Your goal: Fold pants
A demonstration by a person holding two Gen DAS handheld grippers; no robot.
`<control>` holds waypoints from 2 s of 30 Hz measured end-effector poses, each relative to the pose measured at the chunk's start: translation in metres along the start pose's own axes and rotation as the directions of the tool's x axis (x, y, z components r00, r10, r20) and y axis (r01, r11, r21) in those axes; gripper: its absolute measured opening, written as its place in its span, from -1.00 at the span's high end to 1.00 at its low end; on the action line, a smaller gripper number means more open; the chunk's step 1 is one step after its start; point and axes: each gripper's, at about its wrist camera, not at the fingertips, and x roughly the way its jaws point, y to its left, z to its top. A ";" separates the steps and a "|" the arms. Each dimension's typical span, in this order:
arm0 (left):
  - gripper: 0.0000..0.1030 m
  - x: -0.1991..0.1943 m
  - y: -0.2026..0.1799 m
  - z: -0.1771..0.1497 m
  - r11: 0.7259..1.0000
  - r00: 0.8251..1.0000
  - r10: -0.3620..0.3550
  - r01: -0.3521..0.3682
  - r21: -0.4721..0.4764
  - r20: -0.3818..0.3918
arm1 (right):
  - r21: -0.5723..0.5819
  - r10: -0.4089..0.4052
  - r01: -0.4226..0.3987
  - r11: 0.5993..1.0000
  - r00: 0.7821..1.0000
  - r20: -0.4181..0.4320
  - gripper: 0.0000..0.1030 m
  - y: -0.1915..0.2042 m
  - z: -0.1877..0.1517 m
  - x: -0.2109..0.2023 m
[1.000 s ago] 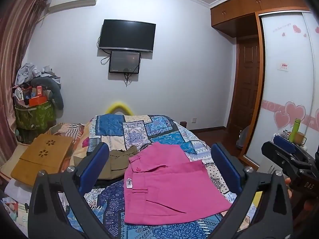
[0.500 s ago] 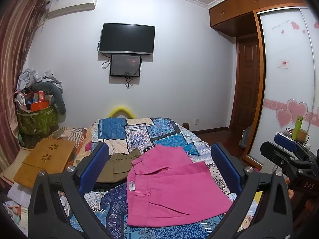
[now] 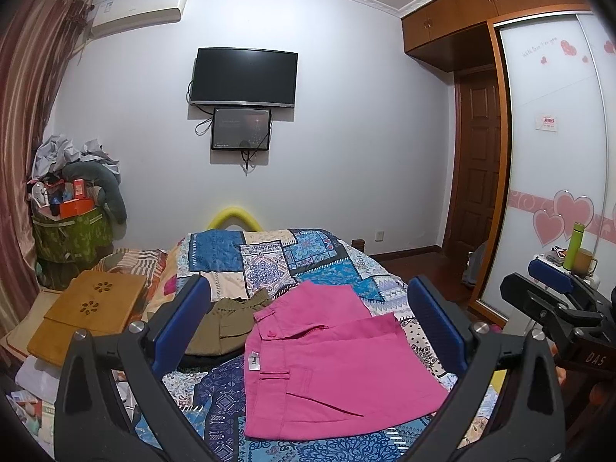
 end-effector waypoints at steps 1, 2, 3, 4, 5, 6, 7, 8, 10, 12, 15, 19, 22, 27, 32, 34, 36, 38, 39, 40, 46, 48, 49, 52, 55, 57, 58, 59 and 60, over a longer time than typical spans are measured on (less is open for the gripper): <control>-1.00 0.001 -0.003 0.000 1.000 1.000 0.000 0.000 0.002 0.000 | -0.001 0.000 0.000 1.000 1.000 0.000 -1.00 0.000 0.001 0.000; -1.00 0.001 -0.003 -0.001 1.000 1.000 0.000 0.000 0.002 0.000 | 0.000 0.000 0.000 1.000 1.000 0.001 -1.00 0.000 0.001 0.000; -1.00 0.001 -0.003 -0.001 1.000 1.000 0.000 0.000 0.002 0.000 | 0.001 0.000 0.000 1.000 1.000 0.001 -1.00 0.000 0.001 0.000; -1.00 0.001 -0.003 -0.001 1.000 1.000 0.001 -0.001 0.002 0.000 | 0.001 0.000 0.000 1.000 1.000 0.000 -1.00 0.001 0.002 0.000; -1.00 0.001 -0.003 -0.001 1.000 1.000 0.001 -0.001 0.003 0.000 | 0.000 -0.001 0.001 1.000 1.000 0.000 -1.00 0.001 0.002 0.000; -1.00 0.001 -0.003 -0.001 1.000 1.000 0.000 0.000 0.003 0.000 | 0.000 -0.001 0.001 1.000 1.000 0.001 -1.00 0.001 0.002 -0.001; -1.00 0.001 -0.003 -0.001 1.000 1.000 0.000 0.000 0.004 -0.001 | 0.000 -0.001 0.001 1.000 1.000 0.001 -1.00 0.001 0.003 -0.001; -1.00 0.001 -0.003 -0.001 1.000 1.000 -0.001 0.001 0.004 0.000 | 0.000 -0.001 0.001 1.000 1.000 0.001 -1.00 0.001 0.003 -0.001; -1.00 0.001 -0.004 -0.001 1.000 1.000 -0.003 0.003 0.005 -0.001 | -0.001 -0.001 0.001 1.000 1.000 0.002 -1.00 0.000 0.003 -0.001; -1.00 0.001 -0.004 0.000 1.000 1.000 -0.001 0.001 0.007 0.000 | 0.000 -0.001 0.001 1.000 1.000 0.002 -1.00 0.000 0.003 -0.001; -1.00 0.001 -0.004 0.000 1.000 1.000 -0.002 0.002 0.008 0.001 | 0.000 -0.001 0.001 1.000 1.000 0.002 -1.00 0.000 0.003 -0.001; -1.00 0.001 -0.004 -0.001 1.000 1.000 -0.001 0.001 0.008 0.001 | 0.000 -0.001 0.001 1.000 1.000 0.002 -1.00 0.000 0.003 -0.001; -1.00 0.001 -0.004 -0.001 1.000 1.000 -0.002 0.002 0.008 0.000 | 0.000 -0.001 0.001 1.000 1.000 0.001 -1.00 0.000 0.003 -0.001; -1.00 0.001 -0.005 -0.002 1.000 1.000 -0.002 0.002 0.009 0.001 | 0.000 -0.002 0.002 1.000 1.000 0.001 -1.00 0.000 0.003 -0.002; -1.00 0.001 -0.005 -0.002 1.000 1.000 -0.001 0.001 0.009 0.001 | 0.000 0.000 0.000 1.000 1.000 0.000 -1.00 0.000 0.003 -0.002; -1.00 0.001 -0.006 -0.002 1.000 1.000 0.000 0.000 0.012 0.001 | 0.001 0.001 -0.001 1.000 1.000 0.000 -1.00 0.000 0.004 -0.002; -1.00 0.003 -0.007 -0.003 1.000 1.000 -0.001 0.002 0.014 -0.001 | 0.001 0.001 -0.001 1.000 1.000 0.000 -1.00 0.000 0.004 -0.002; -1.00 0.003 -0.008 -0.003 1.000 1.000 -0.002 0.002 0.014 -0.002 | 0.001 0.001 -0.001 1.000 1.000 0.000 -1.00 0.000 0.004 -0.003; -1.00 0.003 -0.008 -0.003 1.000 1.000 -0.002 0.002 0.014 -0.001 | 0.002 0.001 -0.001 1.000 1.000 0.000 -1.00 0.000 0.004 -0.003; -1.00 0.003 -0.008 -0.003 1.000 1.000 -0.002 0.002 0.015 -0.001 | 0.002 0.001 -0.001 1.000 1.000 -0.001 -1.00 0.000 0.004 -0.003; -1.00 0.005 -0.008 -0.004 1.000 1.000 0.000 0.000 0.016 -0.005 | 0.002 0.001 -0.001 1.000 1.000 -0.003 -1.00 -0.001 0.004 -0.001; -1.00 0.010 -0.008 -0.005 1.000 1.000 0.001 -0.001 0.016 -0.013 | 0.003 0.000 0.000 1.000 1.000 -0.007 -1.00 -0.002 0.003 0.001; -1.00 0.014 -0.007 -0.004 1.000 1.000 0.001 -0.001 0.016 -0.019 | 0.004 0.000 0.000 1.000 1.000 -0.011 -1.00 -0.003 0.003 0.003; -1.00 0.025 -0.006 -0.005 1.000 0.999 -0.002 0.002 0.018 -0.041 | 0.006 -0.003 0.003 1.000 1.000 -0.028 -1.00 -0.008 0.002 0.013; -1.00 0.047 -0.002 -0.006 1.000 0.997 0.004 -0.002 0.023 -0.081 | 0.005 -0.006 0.006 1.000 0.999 -0.054 -1.00 -0.013 -0.001 0.026; -1.00 0.063 0.002 -0.009 1.000 0.993 0.014 -0.010 0.029 -0.119 | 0.001 -0.013 0.014 1.000 0.997 -0.077 -1.00 -0.018 -0.006 0.037; -1.00 0.070 0.003 -0.009 0.999 0.991 0.018 -0.014 0.030 -0.133 | -0.002 -0.017 0.017 1.000 0.996 -0.091 -1.00 -0.022 -0.008 0.043; -1.00 0.081 0.006 -0.011 0.999 0.988 0.021 -0.017 0.029 -0.154 | -0.004 -0.021 0.020 1.000 0.994 -0.105 -1.00 -0.025 -0.010 0.049; -1.00 0.089 0.008 -0.013 0.999 0.985 0.023 -0.018 0.029 -0.172 | -0.005 -0.025 0.025 1.000 0.992 -0.122 -1.00 -0.029 -0.012 0.056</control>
